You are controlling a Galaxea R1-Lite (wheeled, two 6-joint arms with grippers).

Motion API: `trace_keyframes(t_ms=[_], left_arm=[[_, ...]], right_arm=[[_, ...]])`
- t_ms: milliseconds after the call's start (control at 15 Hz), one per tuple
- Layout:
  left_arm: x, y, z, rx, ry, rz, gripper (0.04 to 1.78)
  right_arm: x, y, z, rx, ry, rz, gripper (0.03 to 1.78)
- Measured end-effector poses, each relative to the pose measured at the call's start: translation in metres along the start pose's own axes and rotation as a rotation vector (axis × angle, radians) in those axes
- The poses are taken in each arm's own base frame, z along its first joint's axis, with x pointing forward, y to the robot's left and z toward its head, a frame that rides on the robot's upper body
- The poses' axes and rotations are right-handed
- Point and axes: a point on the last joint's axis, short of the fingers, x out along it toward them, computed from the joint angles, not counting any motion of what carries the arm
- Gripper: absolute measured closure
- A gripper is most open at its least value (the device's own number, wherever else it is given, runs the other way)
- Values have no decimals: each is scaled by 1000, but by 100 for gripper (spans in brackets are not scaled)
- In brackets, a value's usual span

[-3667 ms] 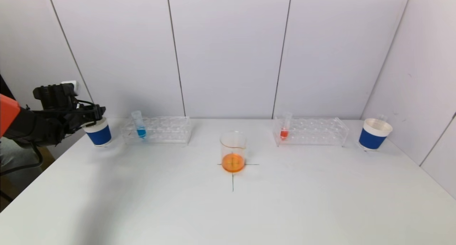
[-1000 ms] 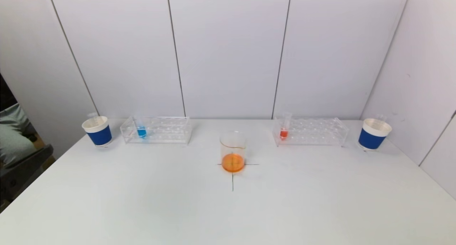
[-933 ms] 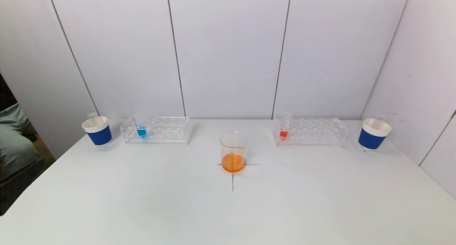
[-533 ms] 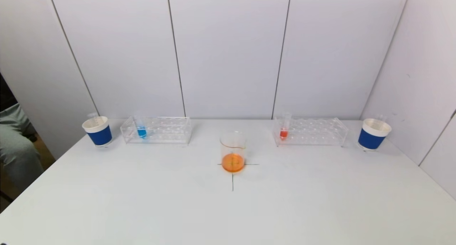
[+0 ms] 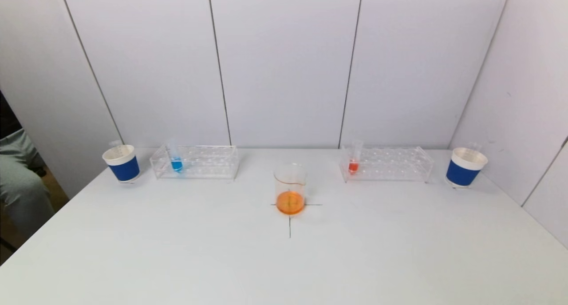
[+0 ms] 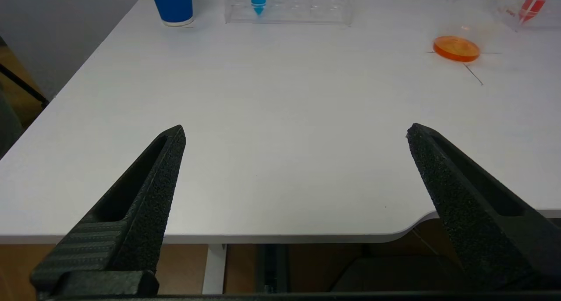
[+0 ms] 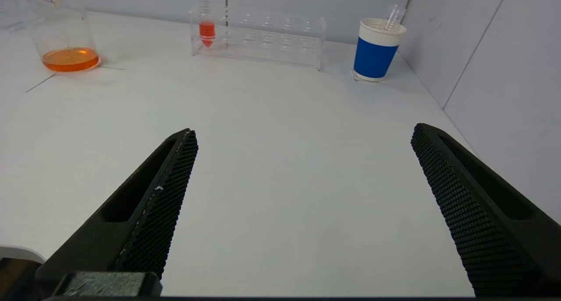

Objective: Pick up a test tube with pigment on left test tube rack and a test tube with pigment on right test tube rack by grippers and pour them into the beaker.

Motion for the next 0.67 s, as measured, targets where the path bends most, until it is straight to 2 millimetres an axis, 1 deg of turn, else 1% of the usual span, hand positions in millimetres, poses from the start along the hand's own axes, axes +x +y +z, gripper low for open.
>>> trace_keyframes(t_ms=[200,267,400,667], left_arm=[[16,2,-21,16,-5,26,6],[20,3,-24,35,-32,29,6],[24,3,-26,58,-78,32,6],[26,3,-30,42,-78,31,6]], right_arm=[[0,0,0,0,0,0,4],[0,0,0,0,0,0,4],[0,0,0,0,0,0,4],[0,0,0,0,0,0,4]])
